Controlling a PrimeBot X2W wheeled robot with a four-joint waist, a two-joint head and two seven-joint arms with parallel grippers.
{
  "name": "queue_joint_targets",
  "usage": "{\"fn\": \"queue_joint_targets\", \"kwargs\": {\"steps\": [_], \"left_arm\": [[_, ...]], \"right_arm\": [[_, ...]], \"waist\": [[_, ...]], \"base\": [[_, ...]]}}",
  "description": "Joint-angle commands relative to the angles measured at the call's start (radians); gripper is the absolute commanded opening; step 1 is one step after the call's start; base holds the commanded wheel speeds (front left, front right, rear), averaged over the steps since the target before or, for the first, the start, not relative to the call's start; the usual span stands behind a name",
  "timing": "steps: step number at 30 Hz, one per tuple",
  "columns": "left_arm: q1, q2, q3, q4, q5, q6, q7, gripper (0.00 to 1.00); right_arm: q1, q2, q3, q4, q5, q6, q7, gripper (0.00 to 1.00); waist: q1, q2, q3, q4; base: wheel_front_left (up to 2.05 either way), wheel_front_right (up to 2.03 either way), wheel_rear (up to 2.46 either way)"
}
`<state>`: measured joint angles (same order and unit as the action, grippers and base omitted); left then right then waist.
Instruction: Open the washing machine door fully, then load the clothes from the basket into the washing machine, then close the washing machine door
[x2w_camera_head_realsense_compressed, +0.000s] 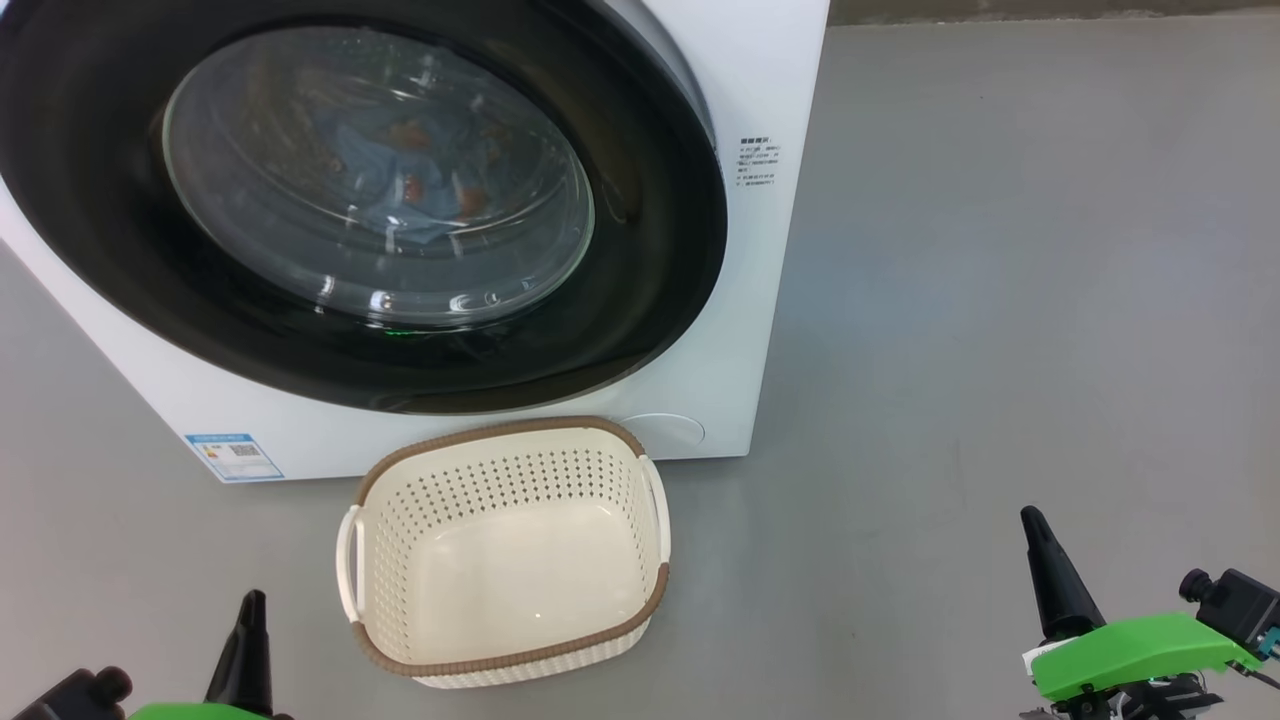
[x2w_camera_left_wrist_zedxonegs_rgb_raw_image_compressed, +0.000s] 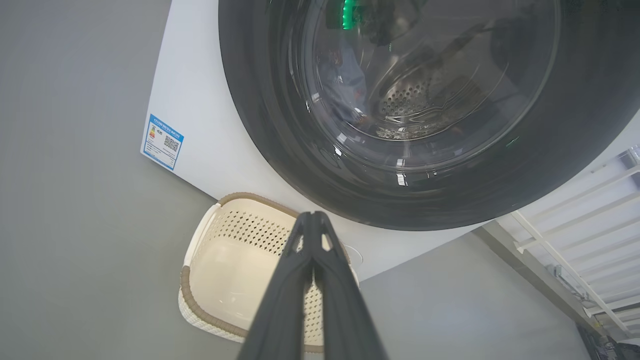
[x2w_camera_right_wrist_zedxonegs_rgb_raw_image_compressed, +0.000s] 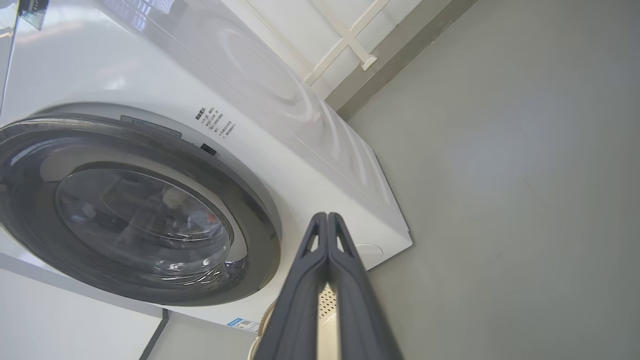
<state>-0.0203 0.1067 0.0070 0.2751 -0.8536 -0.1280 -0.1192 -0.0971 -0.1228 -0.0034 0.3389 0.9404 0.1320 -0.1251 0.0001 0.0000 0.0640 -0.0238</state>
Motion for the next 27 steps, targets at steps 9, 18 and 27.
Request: {"fn": "queue_joint_targets", "kwargs": {"steps": [9, 18, 27], "left_arm": [[-0.044, 0.003, 0.031, -0.020, -0.111, -0.001, 0.033, 0.00], [-0.050, -0.004, 0.040, -0.020, -0.188, -0.002, 0.056, 0.00], [-0.057, -0.011, 0.050, -0.020, -0.275, -0.002, 0.083, 0.00]], "right_arm": [[-0.015, 0.004, -0.010, -0.036, 0.101, -0.001, 0.032, 0.00], [-0.015, 0.011, -0.020, -0.042, 0.170, -0.001, 0.055, 0.00], [-0.015, 0.019, -0.032, -0.049, 0.248, -0.001, 0.081, 0.00]], "waist": [[-0.0001, 0.0000, -0.008, 0.003], [-0.0001, 0.0000, -0.015, 0.006], [-0.0001, 0.0000, -0.022, 0.008]], "base": [[0.00, 0.00, 0.00], [0.00, 0.00, 0.00], [0.00, 0.00, 0.00]]}}
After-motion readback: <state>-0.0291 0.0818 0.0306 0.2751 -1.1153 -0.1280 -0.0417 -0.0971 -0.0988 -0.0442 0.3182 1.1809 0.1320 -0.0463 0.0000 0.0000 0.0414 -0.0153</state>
